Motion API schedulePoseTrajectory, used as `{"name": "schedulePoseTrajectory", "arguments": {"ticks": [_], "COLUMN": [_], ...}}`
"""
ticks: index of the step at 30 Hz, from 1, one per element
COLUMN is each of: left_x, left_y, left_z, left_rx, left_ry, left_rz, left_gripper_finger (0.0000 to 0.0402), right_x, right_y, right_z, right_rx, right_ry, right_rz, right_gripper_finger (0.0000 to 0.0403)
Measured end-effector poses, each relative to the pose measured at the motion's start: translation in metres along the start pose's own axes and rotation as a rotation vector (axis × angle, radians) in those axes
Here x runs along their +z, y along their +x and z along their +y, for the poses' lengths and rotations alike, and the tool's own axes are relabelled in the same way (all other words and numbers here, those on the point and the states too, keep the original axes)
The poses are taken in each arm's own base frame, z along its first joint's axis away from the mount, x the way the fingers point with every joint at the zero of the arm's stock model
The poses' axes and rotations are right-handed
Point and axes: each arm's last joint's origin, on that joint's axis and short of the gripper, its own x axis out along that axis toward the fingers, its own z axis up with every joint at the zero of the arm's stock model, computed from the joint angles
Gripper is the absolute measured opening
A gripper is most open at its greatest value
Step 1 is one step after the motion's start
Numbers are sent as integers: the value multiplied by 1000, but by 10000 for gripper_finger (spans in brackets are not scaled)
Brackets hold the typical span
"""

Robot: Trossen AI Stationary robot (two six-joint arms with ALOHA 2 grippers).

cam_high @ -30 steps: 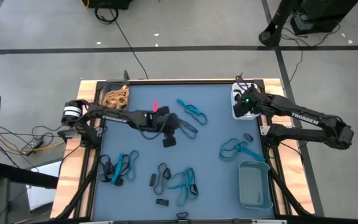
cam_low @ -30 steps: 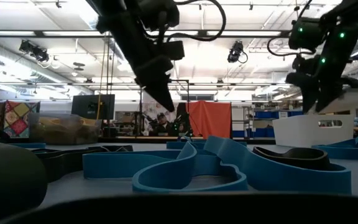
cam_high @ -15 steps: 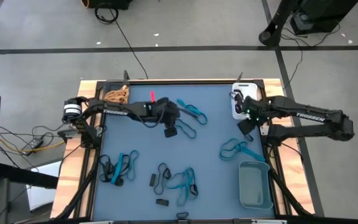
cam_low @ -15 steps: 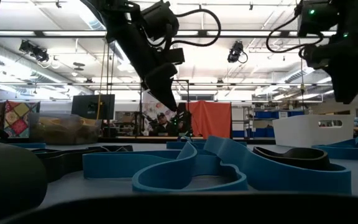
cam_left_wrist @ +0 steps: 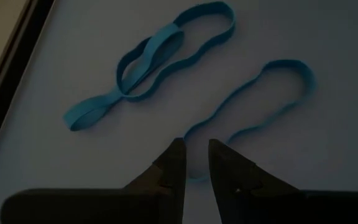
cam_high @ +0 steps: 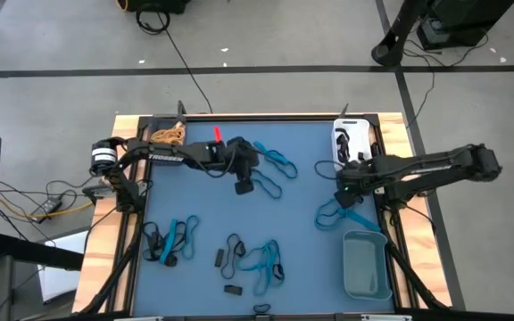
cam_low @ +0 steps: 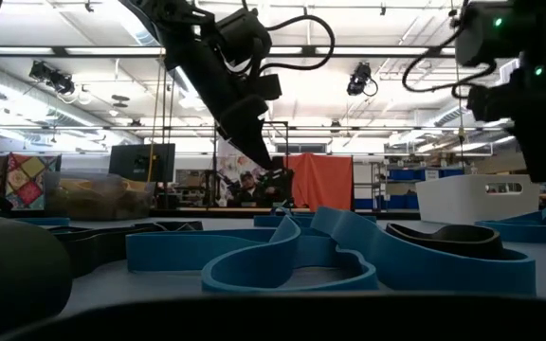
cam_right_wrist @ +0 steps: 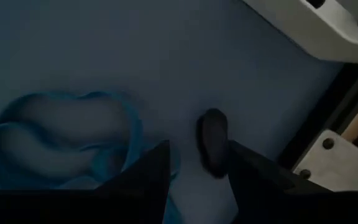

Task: Sort rubber bands into baskets
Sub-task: Put the black rubber band into the white bin

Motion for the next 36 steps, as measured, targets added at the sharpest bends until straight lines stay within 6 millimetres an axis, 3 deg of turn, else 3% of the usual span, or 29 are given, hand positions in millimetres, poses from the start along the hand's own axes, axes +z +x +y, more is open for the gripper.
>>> {"name": "schedulePoseTrajectory", "arguments": {"ticks": [11,21,26,33,36], "left_x": [0,0,0,0,0], "left_y": [0,0,0,0,0], "left_z": [0,0,0,0,0], "left_rx": [1,1,1,1,0], "left_ry": [0,0,-1,-1,-4], "left_rz": [1,1,1,1,3], "left_gripper_finger": [74,74,74,74,74], "right_x": [6,10,9,10,11], "right_y": [30,53,62,71,69], "right_z": [20,36,38,42,42], "right_rx": [-211,-239,-298,-308,-300], "right_ry": [-56,-112,-129,-209,-221], "right_rz": [101,156,195,233,218], "right_gripper_finger": [165,156,119,16,14]}}
